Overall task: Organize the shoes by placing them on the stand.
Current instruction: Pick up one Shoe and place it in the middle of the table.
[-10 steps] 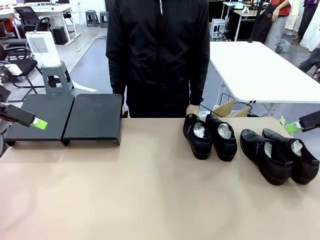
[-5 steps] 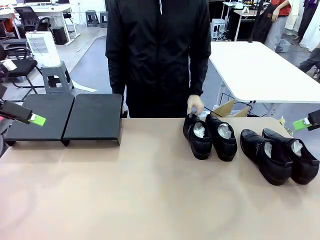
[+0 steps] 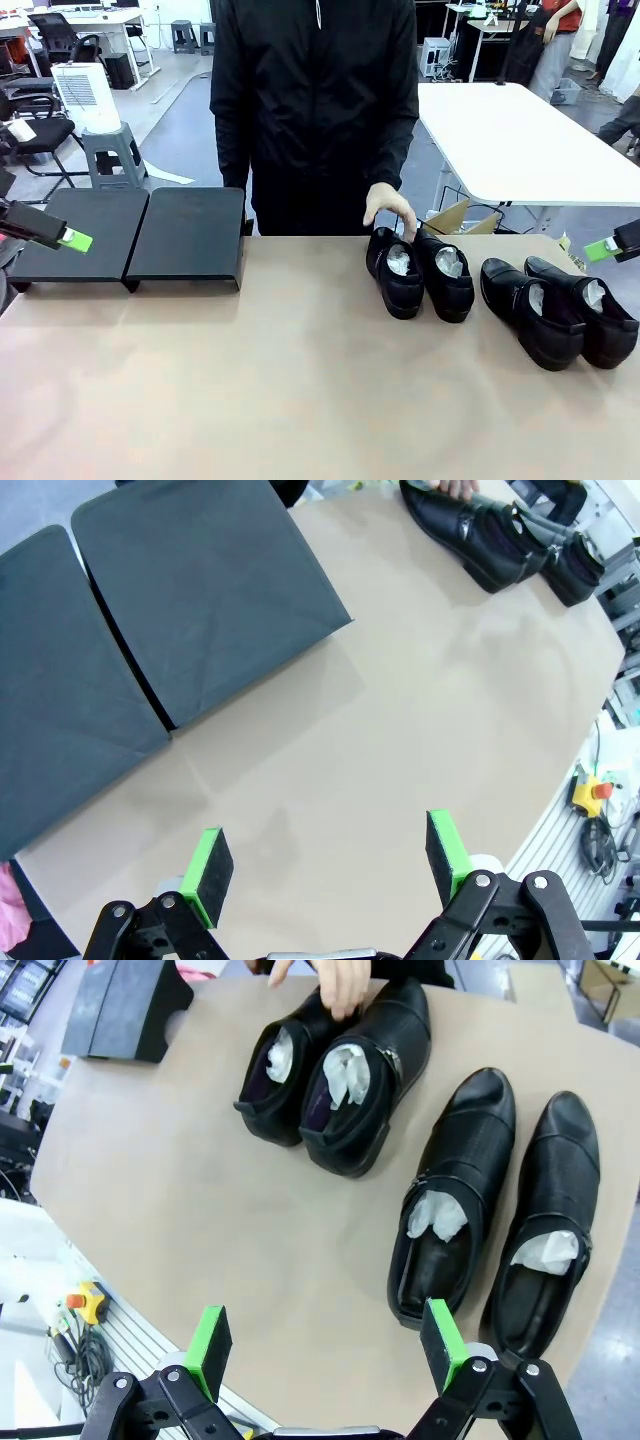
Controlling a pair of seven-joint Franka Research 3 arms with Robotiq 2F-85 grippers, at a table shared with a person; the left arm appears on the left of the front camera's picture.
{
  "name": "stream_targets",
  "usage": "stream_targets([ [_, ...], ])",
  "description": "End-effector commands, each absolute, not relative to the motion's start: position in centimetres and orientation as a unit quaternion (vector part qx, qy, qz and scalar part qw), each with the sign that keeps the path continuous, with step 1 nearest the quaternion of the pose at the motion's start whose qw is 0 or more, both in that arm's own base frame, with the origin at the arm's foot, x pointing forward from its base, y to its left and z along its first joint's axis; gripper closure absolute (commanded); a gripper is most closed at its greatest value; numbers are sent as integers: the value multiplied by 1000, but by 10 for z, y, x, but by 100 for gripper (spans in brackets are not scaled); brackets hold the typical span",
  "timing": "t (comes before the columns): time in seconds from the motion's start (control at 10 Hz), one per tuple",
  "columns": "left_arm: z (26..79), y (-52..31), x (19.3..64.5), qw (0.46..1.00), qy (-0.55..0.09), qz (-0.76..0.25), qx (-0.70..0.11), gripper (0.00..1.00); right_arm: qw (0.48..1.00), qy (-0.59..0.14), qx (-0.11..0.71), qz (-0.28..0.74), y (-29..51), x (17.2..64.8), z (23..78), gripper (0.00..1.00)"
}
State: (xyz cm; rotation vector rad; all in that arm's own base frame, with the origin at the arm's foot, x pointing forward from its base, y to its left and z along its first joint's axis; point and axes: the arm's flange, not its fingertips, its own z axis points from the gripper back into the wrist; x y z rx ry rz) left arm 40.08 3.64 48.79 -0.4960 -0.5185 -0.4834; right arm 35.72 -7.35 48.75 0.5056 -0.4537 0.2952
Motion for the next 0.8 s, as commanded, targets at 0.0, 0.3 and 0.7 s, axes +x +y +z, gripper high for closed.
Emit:
stream_targets([
  [0.0,488,37,401,903,-256,-241,-248,0,928,-227,257,147,-73,357,488,0],
  [0.3,488,37,401,903,-256,-241,-248,0,928,-227,257,147,-73,357,488,0],
  [0.7,488,37,401,903,-256,-241,-248,0,933,-220,245,144,-73,356,488,0],
])
